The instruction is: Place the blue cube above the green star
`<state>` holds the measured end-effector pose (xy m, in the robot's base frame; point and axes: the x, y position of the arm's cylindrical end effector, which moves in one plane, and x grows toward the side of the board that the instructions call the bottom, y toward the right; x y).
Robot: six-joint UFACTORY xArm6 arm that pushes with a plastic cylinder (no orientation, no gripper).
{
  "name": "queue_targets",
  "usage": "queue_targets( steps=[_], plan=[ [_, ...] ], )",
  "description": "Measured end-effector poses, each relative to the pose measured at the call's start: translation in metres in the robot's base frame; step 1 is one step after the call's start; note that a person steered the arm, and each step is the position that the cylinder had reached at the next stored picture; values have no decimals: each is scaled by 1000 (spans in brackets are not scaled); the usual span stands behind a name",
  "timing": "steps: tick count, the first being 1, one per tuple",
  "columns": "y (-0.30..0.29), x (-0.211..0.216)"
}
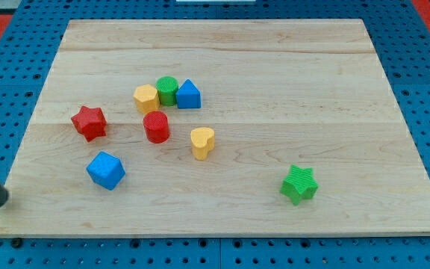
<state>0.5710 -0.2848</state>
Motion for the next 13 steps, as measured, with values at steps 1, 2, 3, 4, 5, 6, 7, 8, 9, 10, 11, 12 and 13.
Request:
queue_targets(
  steps=[1,2,3,4,5,6,7,8,9,10,11,12,13],
  plan=[
    [28,-15],
    [100,-33],
    [114,-34],
    [103,-25],
    [94,-23],
    [148,-29],
    [198,-29],
    [211,-29],
    [221,-29],
    [180,-28],
    [196,-41],
    [215,-45],
    [259,-45]
  ],
)
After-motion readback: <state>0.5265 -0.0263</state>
